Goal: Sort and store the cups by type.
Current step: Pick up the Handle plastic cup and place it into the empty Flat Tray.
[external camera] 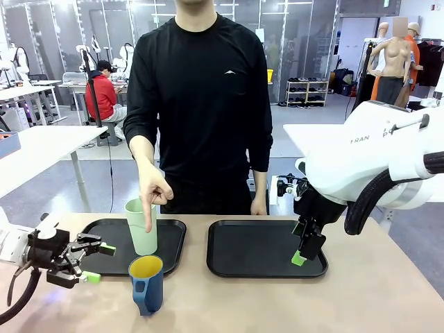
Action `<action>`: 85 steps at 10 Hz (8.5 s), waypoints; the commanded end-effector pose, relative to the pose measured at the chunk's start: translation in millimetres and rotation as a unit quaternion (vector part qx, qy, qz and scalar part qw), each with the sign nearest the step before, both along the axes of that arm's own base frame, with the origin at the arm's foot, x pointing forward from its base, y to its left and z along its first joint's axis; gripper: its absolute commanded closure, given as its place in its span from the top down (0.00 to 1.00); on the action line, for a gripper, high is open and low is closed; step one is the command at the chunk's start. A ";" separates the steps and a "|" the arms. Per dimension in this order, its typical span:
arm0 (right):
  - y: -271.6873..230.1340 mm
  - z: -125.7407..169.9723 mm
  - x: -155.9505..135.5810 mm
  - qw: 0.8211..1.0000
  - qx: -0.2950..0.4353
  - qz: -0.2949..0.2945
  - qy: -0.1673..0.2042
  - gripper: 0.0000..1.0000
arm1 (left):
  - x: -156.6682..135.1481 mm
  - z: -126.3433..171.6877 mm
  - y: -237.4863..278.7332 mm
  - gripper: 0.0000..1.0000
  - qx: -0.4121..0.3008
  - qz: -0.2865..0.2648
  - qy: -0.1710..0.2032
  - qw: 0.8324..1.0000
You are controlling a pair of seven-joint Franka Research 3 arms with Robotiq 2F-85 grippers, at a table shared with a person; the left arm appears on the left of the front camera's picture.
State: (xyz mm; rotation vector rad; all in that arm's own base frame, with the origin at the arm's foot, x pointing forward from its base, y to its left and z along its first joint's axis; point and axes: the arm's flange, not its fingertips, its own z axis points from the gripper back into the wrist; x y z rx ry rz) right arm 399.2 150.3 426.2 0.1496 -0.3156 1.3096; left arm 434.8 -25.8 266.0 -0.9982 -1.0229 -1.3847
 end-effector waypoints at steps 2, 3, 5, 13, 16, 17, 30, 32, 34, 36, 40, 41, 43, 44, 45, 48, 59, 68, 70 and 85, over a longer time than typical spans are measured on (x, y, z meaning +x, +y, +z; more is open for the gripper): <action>-0.1 0.0 -0.9 1.000 -0.003 -0.003 -0.002 1.00 | 21.1 -11.5 -18.0 1.00 -0.006 -0.030 0.015 0.999; -0.1 0.0 -0.9 1.000 -0.003 -0.003 -0.002 1.00 | 23.7 -16.7 -26.0 1.00 -0.007 -0.037 0.021 0.999; -0.1 0.0 -0.9 1.000 -0.003 -0.003 -0.002 1.00 | 26.7 -23.4 -40.1 1.00 -0.007 -0.045 0.028 0.999; -0.1 0.0 -0.9 1.000 -0.003 -0.003 -0.002 1.00 | 26.9 -40.7 -80.1 1.00 -0.030 -0.079 0.032 0.996; -0.1 0.0 -0.9 1.000 -0.003 -0.003 -0.002 1.00 | 27.6 -45.7 -90.8 1.00 -0.037 -0.086 0.038 0.995; -0.1 0.0 -0.9 1.000 -0.003 -0.003 -0.002 1.00 | 26.7 -47.8 -94.2 1.00 -0.039 -0.089 0.042 0.994; -0.1 0.0 -0.9 1.000 -0.003 -0.003 -0.002 1.00 | 20.5 -71.0 -130.5 1.00 -0.083 -0.129 0.029 0.988; -0.1 0.0 -0.9 1.000 -0.003 -0.003 -0.002 1.00 | 19.1 -71.0 -128.9 0.81 -0.099 -0.138 0.033 0.985; -0.1 0.0 -0.9 1.000 -0.003 -0.003 -0.002 1.00 | 17.4 -72.7 -129.7 0.62 -0.100 -0.146 0.037 0.984; -0.1 0.0 -0.9 1.000 -0.003 -0.003 -0.002 1.00 | 17.0 -72.9 -130.7 0.43 -0.097 -0.148 0.040 0.983; -0.1 0.0 -0.9 1.000 -0.003 -0.003 -0.002 1.00 | 19.6 -60.4 -141.5 0.28 -0.089 -0.135 0.032 0.986; -0.1 0.0 -0.9 1.000 -0.003 -0.003 -0.002 1.00 | 22.1 -57.7 -149.6 0.28 -0.085 -0.132 0.029 0.987; -0.1 0.0 -0.9 1.000 -0.003 -0.003 -0.002 1.00 | 31.2 -43.5 -159.4 0.28 -0.072 -0.138 0.021 0.988; -0.1 0.0 -0.9 1.000 -0.003 -0.003 -0.002 1.00 | 27.1 -55.6 -144.6 0.28 -0.079 -0.138 0.048 0.986; -0.1 0.0 -0.9 1.000 -0.003 -0.003 -0.002 1.00 | 27.1 -55.6 -144.6 0.28 -0.079 -0.138 0.048 0.986; -0.1 0.0 -0.9 1.000 -0.003 -0.003 -0.002 1.00 | 27.1 -55.6 -144.6 0.28 -0.079 -0.138 0.048 0.986; -0.1 0.0 -0.9 1.000 -0.003 -0.003 -0.002 1.00 | 0.3 -60.6 -252.9 0.76 -0.127 -0.029 -0.026 0.991; -0.1 0.0 -0.9 1.000 -0.003 -0.003 -0.002 1.00 | 35.0 -2.6 -262.0 0.76 -0.125 -0.024 0.002 0.992; -0.1 0.0 -0.9 1.000 -0.003 -0.003 -0.002 1.00 | 35.0 -2.6 -262.0 0.76 -0.125 -0.024 0.002 0.992; -0.1 0.0 -0.9 1.000 -0.003 -0.003 -0.002 1.00 | 106.4 -48.2 -346.6 0.76 -0.127 0.114 -0.036 0.985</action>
